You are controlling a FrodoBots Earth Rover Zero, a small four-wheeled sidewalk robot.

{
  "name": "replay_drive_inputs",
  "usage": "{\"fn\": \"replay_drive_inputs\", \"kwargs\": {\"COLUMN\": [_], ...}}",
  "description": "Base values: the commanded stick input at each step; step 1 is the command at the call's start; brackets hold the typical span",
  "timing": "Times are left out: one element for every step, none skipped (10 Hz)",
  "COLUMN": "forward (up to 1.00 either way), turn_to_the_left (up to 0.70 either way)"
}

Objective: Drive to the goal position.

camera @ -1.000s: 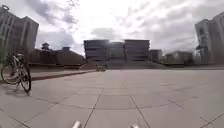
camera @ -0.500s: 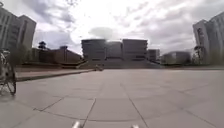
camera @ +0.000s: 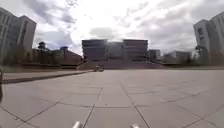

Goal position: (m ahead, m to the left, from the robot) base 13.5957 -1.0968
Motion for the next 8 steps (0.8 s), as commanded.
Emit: {"fn": "replay_drive_inputs", "kwargs": {"forward": [0.70,0.70,0.70,0.70,0.70,0.70,0.70,0.70], "turn_to_the_left": [0.00,0.00,0.00,0.00,0.00,0.00,0.00,0.00]}}
